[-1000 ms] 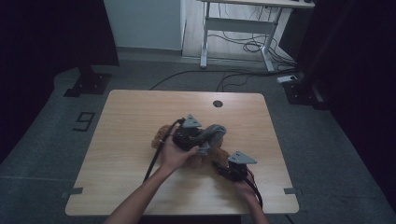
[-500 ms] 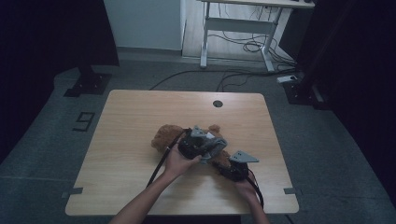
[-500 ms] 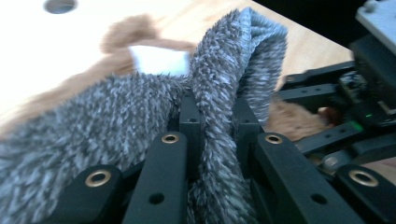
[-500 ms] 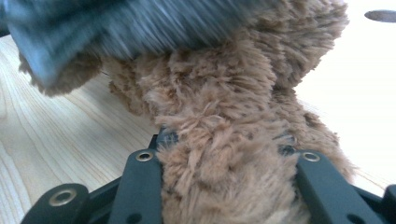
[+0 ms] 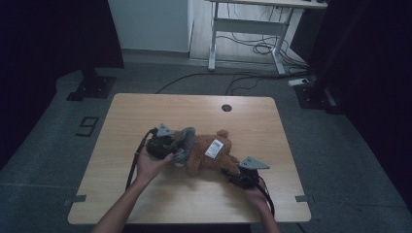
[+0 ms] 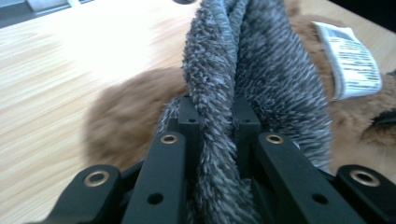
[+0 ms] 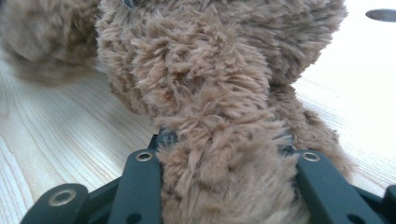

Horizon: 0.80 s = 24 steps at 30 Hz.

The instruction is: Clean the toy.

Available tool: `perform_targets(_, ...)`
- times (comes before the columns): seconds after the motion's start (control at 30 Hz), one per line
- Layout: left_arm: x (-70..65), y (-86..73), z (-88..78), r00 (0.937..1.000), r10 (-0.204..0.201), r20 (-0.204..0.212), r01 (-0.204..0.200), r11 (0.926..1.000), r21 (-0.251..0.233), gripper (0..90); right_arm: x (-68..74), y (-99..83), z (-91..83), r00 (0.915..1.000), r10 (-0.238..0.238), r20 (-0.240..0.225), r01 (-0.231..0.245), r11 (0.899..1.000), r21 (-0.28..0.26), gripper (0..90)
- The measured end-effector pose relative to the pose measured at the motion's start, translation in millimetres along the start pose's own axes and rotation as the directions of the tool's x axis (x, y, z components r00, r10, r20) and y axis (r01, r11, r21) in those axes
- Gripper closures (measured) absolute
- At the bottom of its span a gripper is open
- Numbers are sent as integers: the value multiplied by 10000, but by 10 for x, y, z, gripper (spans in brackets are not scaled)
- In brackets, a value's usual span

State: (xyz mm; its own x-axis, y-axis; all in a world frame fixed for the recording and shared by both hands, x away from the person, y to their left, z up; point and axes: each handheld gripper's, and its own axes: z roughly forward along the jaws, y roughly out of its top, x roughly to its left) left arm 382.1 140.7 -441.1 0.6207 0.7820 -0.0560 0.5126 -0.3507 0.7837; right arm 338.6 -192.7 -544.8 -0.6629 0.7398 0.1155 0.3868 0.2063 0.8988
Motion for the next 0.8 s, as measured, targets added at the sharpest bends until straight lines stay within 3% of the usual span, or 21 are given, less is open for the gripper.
perform_targets(0.13,188,-97,-143,9985,-365,-398,358,9992,-171,781,-4,-1,1,10000,52,5,-52,10000,-9,615)
perform_targets(0.3,420,-317,-188,9921,-891,-881,906,9958,134,781,-3,-2,4,10000,32,50,-32,10000,-6,615)
perform_targets(0.5,505,-479,-127,9876,-1308,-873,1349,9900,425,780,-9,6,52,9988,-189,461,189,9998,-6,616)
perform_targets(0.67,546,-328,-212,9812,-1910,-276,1906,9816,-136,769,-52,38,99,9966,-181,803,183,9998,-19,617)
perform_targets(0.8,422,36,-244,9889,-1484,-43,1479,9872,-594,771,-86,46,109,9974,-209,689,211,9998,-27,616)
